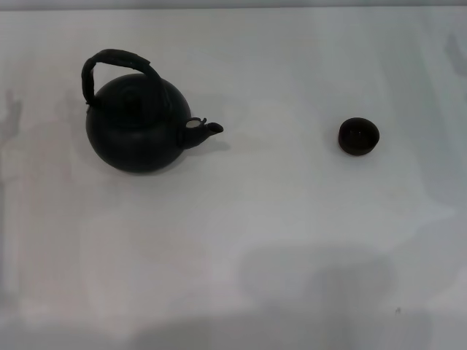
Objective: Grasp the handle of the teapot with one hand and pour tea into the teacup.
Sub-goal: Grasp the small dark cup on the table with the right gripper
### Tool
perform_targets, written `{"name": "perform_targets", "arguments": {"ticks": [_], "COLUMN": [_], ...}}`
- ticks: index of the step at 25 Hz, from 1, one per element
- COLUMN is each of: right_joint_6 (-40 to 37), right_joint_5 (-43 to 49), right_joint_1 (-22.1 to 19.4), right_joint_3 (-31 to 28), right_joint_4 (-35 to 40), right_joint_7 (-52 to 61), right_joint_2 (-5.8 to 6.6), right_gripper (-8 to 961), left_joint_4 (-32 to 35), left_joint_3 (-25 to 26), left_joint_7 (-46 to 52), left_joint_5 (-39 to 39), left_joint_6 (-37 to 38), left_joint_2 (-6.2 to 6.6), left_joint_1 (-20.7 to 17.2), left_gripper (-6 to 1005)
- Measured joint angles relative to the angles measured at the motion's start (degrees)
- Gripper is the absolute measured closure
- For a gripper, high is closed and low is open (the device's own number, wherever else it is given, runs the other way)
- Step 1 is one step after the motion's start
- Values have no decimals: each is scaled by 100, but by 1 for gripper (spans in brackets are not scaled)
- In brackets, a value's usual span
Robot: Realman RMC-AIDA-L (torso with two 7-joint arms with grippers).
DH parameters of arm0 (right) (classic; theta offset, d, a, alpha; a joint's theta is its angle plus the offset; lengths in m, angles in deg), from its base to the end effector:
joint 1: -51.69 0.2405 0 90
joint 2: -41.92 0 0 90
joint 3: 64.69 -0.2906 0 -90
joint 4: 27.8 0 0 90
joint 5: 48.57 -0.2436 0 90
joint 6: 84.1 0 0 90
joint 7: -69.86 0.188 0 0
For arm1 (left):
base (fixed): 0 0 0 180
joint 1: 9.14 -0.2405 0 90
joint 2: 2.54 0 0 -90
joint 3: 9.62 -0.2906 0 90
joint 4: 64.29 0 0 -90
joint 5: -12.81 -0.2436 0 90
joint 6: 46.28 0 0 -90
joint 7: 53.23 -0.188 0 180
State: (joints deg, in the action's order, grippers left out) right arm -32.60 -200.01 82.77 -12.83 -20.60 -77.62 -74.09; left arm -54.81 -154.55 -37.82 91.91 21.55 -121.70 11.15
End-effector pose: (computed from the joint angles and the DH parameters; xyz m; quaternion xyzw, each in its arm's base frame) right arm 0.4132 0.4590 0.0098 -0.6374 0.3628 0.3081 0.6060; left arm -0.4358 0.3619 -0.0241 -0.5520 -0.3671 -0.3312 0.6714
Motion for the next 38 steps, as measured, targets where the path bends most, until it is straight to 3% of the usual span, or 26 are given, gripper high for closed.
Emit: {"name": "perform_targets", "arguments": {"ticks": [10,14,18,22,25,29,31,34,36,38], "right_joint_6": [11,94,35,-209,-314,-164,177,741,1082,1364], "right_joint_5": [9,21,35,359,1445,3718,4913,6351,7377,8415], "right_joint_1": [3,40,36,-36,-22,97,201,385,536,677], "right_joint_3": [0,153,1010,2017,2287,2305,2281,2204,2182,2178], "right_joint_4": [-11,36,469,1251,1865,2863,3390,3990,4415,4817], "right_joint_7": [19,641,1436,2127,3133,4996,5843,6834,7605,8231], "right_joint_2": [-2,8,109,314,557,903,1013,1047,977,818], "right_gripper": [118,120,121,122,123,124,124,124,124,124], "left_joint_4": [39,39,45,45,45,45,45,45,45,45], "left_joint_3": [0,0,0,0,17,182,234,238,238,238], "left_joint_7": [5,5,6,6,6,11,13,14,14,15], "left_joint_5": [-1,-1,-1,-1,0,14,14,12,10,9], "left_joint_6": [3,3,7,10,11,11,12,12,12,12], "left_joint_2": [-10,-6,1,7,7,8,7,7,8,13], "left_joint_1": [-37,-32,-20,8,24,51,65,69,70,72], "left_gripper": [183,184,184,184,183,183,183,184,184,184]}}
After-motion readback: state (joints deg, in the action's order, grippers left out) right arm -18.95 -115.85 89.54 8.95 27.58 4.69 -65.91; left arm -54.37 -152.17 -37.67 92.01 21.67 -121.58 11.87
